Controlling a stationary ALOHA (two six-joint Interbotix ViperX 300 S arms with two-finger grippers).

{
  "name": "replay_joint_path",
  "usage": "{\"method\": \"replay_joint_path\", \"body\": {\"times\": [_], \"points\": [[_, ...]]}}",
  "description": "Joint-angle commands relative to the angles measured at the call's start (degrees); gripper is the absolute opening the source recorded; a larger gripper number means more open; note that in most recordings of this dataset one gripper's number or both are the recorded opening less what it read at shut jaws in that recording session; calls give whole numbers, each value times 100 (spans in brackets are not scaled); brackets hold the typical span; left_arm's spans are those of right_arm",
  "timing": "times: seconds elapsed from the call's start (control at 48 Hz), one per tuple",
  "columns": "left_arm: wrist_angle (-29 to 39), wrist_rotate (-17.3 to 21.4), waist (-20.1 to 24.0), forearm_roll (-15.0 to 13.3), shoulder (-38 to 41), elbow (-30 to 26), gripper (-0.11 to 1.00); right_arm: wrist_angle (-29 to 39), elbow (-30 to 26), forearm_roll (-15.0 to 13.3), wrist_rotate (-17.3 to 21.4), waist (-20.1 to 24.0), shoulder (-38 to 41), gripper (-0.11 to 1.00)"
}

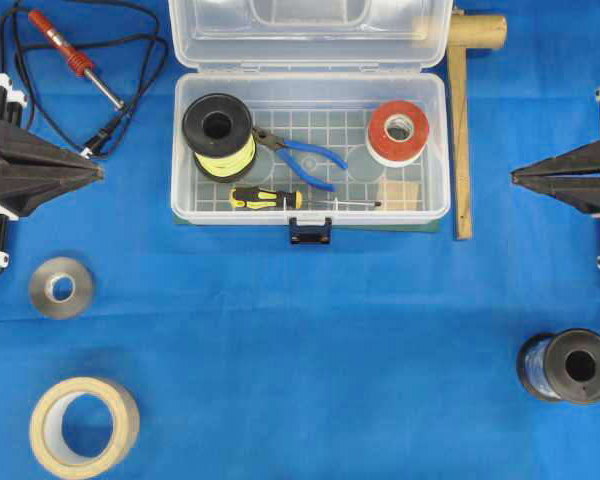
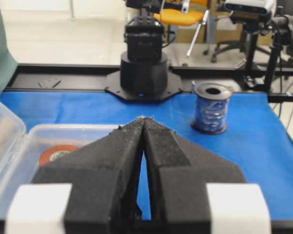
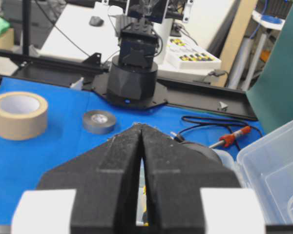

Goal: Pick the nipper from the toolbox among several items.
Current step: 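Move the right gripper over the toolbox toward the blue-handled pliers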

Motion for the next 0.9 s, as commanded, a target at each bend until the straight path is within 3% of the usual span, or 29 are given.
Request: {"method": "replay_joint_path", "body": {"times": [0.0,0.188,0.313,0.584,0.667,0.834,0.875], "points": [[-44,53,-18,-185,88,-97,0,-9,-141,0,-9,-44,70,0],[-70,62,18,-185,105,-105,0,1362,-923,26,70,-501,721,0],[-44,53,53,-176,105,-97,0,2276,-1696,26,70,-835,1529,0],[-62,26,53,-185,123,-105,0,4210,-3410,-9,-26,-1090,3507,2],[-70,26,62,-185,123,-97,0,4570,-3902,-70,-35,-1169,4096,18],[-88,26,88,-193,141,-88,0,5045,-4720,-290,-158,-1257,5124,66],[-88,18,97,-185,141,-88,0,5115,-4852,-308,-176,-1274,5361,72]]}}
